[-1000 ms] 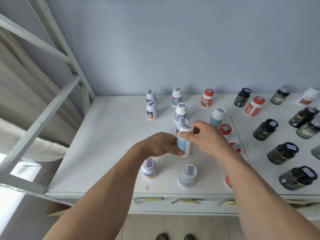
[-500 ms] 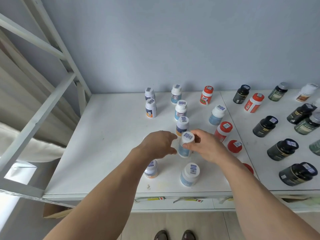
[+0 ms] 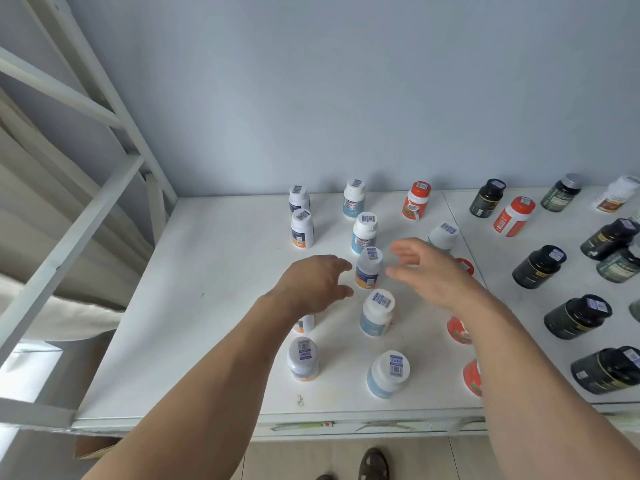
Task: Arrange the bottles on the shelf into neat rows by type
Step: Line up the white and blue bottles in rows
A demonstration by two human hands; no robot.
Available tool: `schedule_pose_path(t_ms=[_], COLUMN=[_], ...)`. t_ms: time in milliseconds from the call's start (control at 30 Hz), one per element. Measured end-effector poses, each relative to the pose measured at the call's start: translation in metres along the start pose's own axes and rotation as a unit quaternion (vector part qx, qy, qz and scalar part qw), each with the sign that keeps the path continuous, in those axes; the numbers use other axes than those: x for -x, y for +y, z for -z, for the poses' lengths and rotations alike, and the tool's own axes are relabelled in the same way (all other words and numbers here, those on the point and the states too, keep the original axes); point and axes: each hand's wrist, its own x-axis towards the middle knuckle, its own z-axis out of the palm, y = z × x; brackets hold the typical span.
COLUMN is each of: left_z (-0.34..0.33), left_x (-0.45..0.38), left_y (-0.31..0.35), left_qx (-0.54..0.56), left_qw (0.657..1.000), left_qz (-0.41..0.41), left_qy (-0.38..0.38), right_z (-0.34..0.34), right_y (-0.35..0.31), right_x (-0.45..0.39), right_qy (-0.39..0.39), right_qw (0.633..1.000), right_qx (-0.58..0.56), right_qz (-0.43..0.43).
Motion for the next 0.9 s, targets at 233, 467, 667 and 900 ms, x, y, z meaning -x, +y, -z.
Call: schedule_pose_path(t_ms=[233,467,667,900], left_z=[0.006,-0.003,0.000,0.007], left_x=[-0.025,-0.042,-0.052,-0.055], left_y=[-0.007,-0.010,-0.009,-0.018], left_qx=[0.016,0.165,0.285,0.342], left_qw=[0.998,0.979,0.947,0.921], left_qz=[0.058,0.077,0.052,0.030], left_qy=[-0.029,-0.089,-0.136,-0.185], right_z=[-0.027,-0.012,0.001,-0.002], right_y=[0.000,-0.004,-0.022,-0.033], right_x=[-0.043,-0.052,-0.052,-0.050], right_qy=[-0.056,-0.018,-0.009,0.004], right_qw=[0.997,0.998,0.998,0.998], right_qx=[0.053,0.052,0.042,0.059], right_qz=[0.019,0.035,0.049,0.037])
